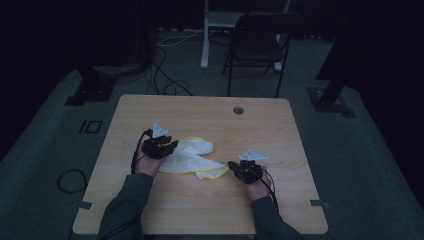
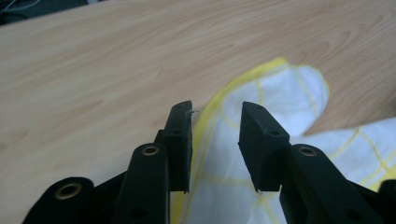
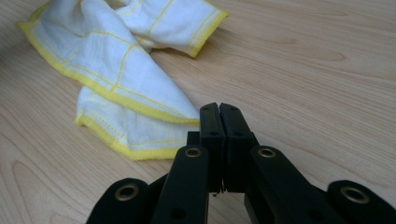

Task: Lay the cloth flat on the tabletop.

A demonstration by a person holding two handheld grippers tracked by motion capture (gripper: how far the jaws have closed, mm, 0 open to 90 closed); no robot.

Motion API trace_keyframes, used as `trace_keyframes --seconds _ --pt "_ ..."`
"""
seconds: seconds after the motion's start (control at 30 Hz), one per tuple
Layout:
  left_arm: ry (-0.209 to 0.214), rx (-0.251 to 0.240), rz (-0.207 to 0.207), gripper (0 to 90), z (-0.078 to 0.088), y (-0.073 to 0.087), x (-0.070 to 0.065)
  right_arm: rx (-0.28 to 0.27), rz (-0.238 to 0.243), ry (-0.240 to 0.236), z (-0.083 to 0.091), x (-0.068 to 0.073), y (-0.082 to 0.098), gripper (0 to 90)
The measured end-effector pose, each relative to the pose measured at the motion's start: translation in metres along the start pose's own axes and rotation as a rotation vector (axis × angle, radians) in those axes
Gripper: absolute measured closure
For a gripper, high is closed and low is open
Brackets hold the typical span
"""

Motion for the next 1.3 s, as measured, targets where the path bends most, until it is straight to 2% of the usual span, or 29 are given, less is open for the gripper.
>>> trace_keyframes --seconds 0.03,0.13,0.17,0.43,0.47,0.5,0.6,0.8,0.83,0.87,0.9,0.93,0.97,1.03,1.07,1.17,1.27,1.3 --pt "0.01 0.006 -0.013 64.2 -0.006 -0.007 -0.003 -0.001 0.001 0.0 0.0 0.0 0.0 89.6" --pt "0.01 0.012 -0.023 62.6 -0.013 -0.014 -0.005 -0.002 0.002 0.0 0.0 0.0 -0.001 89.6" --pt "0.011 0.021 -0.027 61.9 -0.02 -0.019 -0.007 -0.003 0.001 -0.001 0.0 0.0 -0.001 89.6" --pt "0.04 0.025 -0.045 56.8 -0.033 -0.038 -0.014 -0.003 0.0 -0.002 0.0 0.0 -0.001 89.6" --pt "0.054 0.036 -0.069 55.2 -0.04 -0.047 -0.019 -0.004 -0.001 -0.003 0.0 0.001 -0.001 89.6" --pt "0.054 0.036 -0.069 54.1 -0.04 -0.047 -0.019 -0.004 -0.001 -0.003 0.0 0.001 -0.001 89.6" --pt "0.059 0.072 -0.106 51.8 -0.052 -0.053 -0.027 -0.005 0.002 -0.002 0.001 0.001 -0.002 89.6" --pt "0.08 0.112 -0.14 47.6 -0.064 -0.056 -0.036 -0.004 0.002 -0.003 0.001 0.001 -0.002 89.6" --pt "0.088 0.124 -0.142 47.6 -0.067 -0.056 -0.038 -0.004 0.002 -0.003 0.001 0.001 -0.002 89.6" --pt "0.085 0.158 -0.163 47.7 -0.072 -0.056 -0.04 -0.002 0.002 -0.003 0.001 0.001 -0.002 89.6" --pt "0.085 0.158 -0.163 48.4 -0.072 -0.056 -0.04 -0.002 0.002 -0.003 0.001 0.001 -0.002 89.6" --pt "0.082 0.179 -0.173 48.4 -0.074 -0.055 -0.041 -0.001 0.004 -0.002 0.001 0.001 -0.002 89.5" --pt "0.083 0.189 -0.168 50.5 -0.075 -0.055 -0.041 0.001 0.006 0.0 0.001 0.001 -0.002 89.5" --pt "0.083 0.206 -0.167 69.0 -0.076 -0.054 -0.041 0.001 0.006 0.0 0.002 0.001 -0.002 89.5" --pt "0.08 0.215 -0.177 69.0 -0.075 -0.053 -0.041 0.001 0.006 0.0 0.002 0.001 -0.002 89.5" --pt "0.07 0.228 -0.199 88.1 -0.073 -0.051 -0.042 -0.002 0.005 -0.002 0.002 0.001 -0.002 89.6" --pt "0.059 0.214 -0.192 89.2 -0.069 -0.051 -0.04 -0.004 0.008 -0.001 0.003 0.001 -0.002 89.5" --pt "0.045 0.191 -0.172 89.3 -0.064 -0.053 -0.036 -0.006 0.008 -0.002 0.003 0.001 -0.002 89.6"
Point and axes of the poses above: each handheld gripper's, and its own axes: z roughly backward along the jaws, y roughly out of its underside, x roughly to its left, the point moved 2 cm from there along -z, roughly forward along the jaws, and after that the axes turned 7 degrees about x, right-handed, at the moved point
